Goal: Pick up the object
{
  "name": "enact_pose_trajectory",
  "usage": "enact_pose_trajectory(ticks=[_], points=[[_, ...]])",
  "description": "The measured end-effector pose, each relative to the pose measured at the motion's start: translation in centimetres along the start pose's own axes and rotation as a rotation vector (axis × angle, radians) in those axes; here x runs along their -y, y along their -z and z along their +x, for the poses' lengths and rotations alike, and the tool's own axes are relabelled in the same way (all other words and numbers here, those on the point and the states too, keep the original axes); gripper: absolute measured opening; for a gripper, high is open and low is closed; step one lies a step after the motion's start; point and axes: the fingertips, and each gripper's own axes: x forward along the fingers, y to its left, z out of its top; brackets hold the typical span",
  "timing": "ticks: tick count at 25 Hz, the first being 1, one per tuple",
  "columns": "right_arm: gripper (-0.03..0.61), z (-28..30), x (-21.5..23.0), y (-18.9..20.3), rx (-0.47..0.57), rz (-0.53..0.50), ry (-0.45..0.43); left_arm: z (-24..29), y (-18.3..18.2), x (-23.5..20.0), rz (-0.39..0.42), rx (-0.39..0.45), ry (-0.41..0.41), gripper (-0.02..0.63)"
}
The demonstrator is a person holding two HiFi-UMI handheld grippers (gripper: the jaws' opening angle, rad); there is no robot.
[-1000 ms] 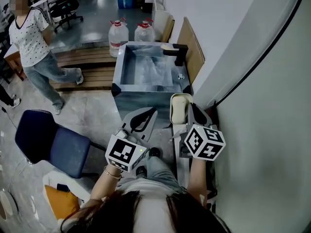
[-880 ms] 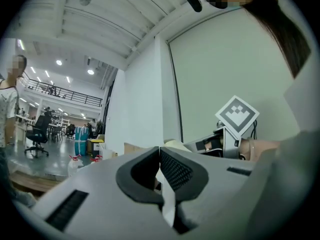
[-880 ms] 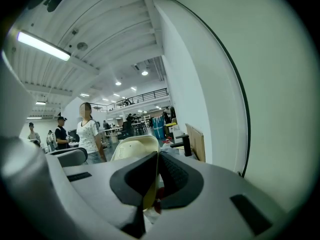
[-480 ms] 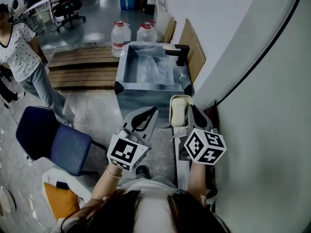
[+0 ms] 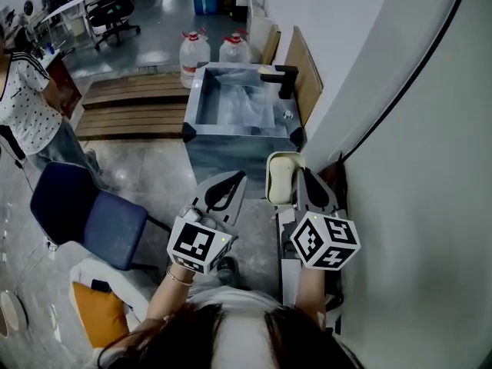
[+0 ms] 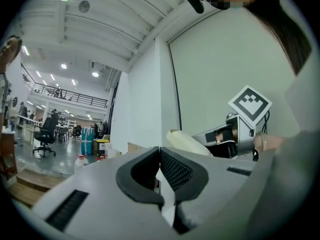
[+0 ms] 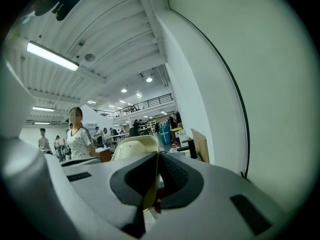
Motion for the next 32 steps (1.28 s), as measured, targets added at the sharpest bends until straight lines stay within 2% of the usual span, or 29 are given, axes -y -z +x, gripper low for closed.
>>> enact_pose_trajectory(ticks=[16, 32], points=[[0.034, -6.7, 0.2, 0.9, 0.019, 0.028, -0.030, -3.5, -0.4, 5.4, 0.020, -0.012, -0.022, 0.009], [0.034, -9.2, 1.0, 0.6, 0.031, 0.029, -0.047, -3.8, -0.8, 7.9, 0.031, -0.016, -0.028, 0.009]])
